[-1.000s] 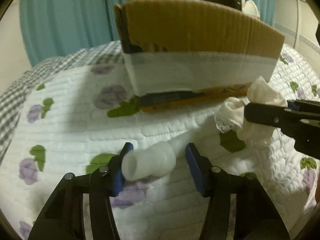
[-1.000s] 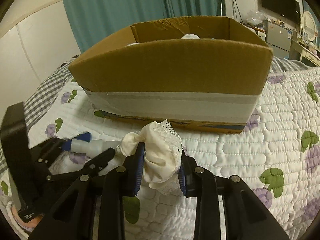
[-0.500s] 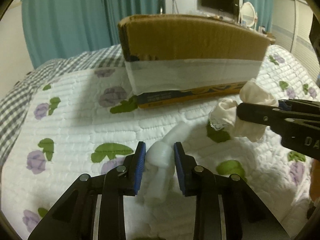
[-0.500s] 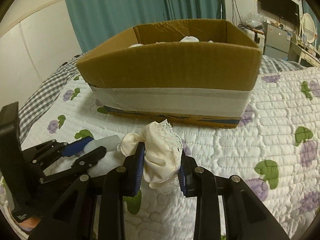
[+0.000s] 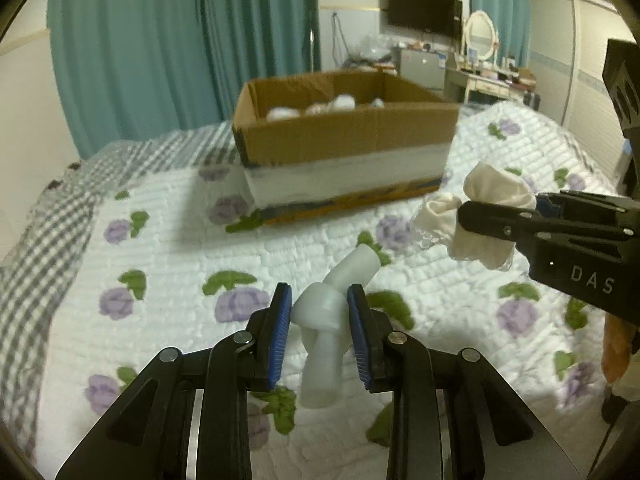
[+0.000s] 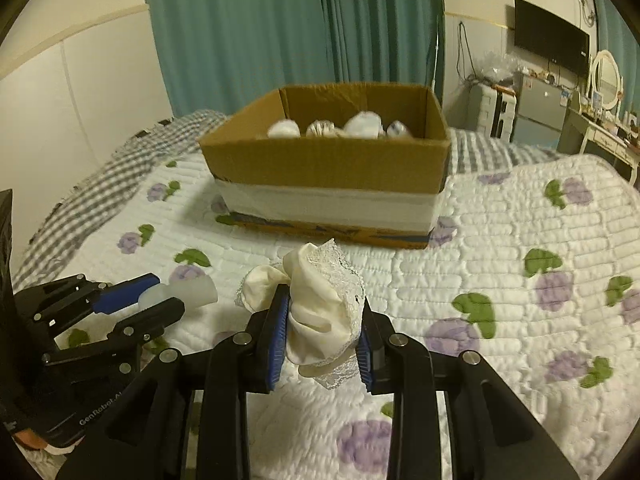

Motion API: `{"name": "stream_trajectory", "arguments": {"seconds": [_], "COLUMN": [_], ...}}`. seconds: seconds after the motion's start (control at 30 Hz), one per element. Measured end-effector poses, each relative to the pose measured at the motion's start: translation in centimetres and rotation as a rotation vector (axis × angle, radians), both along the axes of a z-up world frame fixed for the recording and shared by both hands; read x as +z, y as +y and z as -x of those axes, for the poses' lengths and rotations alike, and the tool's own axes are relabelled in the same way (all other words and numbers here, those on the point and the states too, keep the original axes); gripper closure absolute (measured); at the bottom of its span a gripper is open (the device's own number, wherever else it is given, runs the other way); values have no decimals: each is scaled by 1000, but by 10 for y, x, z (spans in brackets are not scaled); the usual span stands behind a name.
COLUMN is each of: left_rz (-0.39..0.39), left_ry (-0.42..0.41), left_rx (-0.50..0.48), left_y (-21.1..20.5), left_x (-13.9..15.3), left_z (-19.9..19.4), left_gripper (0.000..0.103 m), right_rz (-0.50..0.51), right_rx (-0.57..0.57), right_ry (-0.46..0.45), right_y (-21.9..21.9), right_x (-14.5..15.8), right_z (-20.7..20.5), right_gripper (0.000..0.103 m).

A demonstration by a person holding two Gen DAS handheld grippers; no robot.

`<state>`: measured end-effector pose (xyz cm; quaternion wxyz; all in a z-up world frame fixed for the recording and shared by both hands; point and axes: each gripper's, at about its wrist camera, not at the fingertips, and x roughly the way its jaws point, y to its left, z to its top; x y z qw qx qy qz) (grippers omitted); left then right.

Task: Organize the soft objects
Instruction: 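Grasp the cream lace cloth with the right tool while the left tool grasps the white plastic piece, then carry both items into the cardboard box and open both tools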

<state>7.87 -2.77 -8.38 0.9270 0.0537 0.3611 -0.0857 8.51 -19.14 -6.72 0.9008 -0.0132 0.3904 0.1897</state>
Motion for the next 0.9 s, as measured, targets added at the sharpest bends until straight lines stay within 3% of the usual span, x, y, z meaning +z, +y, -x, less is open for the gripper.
{"name": "stream_trajectory", "arguments": {"seconds": [0.23, 0.43, 0.63, 0.9], "left_rz": [-2, -40, -57, -29], "left_ry": [-95, -229, -297, -350], "left_rx": [6, 4, 14, 22], "left_y": [-6, -16, -21, -21], "left_x": [56, 118, 162, 191], "left_z": [13, 17, 2, -55], "left_gripper": [75, 75, 75, 75], "right_rz": [-5, -31, -38, -48], "right_rx": [18, 35, 45, 37], "right_ry": [-80, -167, -261, -303], "right_y": [-14, -27, -31, -26], "right_x": [58, 124, 186, 224], "right_z": [21, 20, -6, -62], "right_gripper": [74, 74, 74, 74]}}
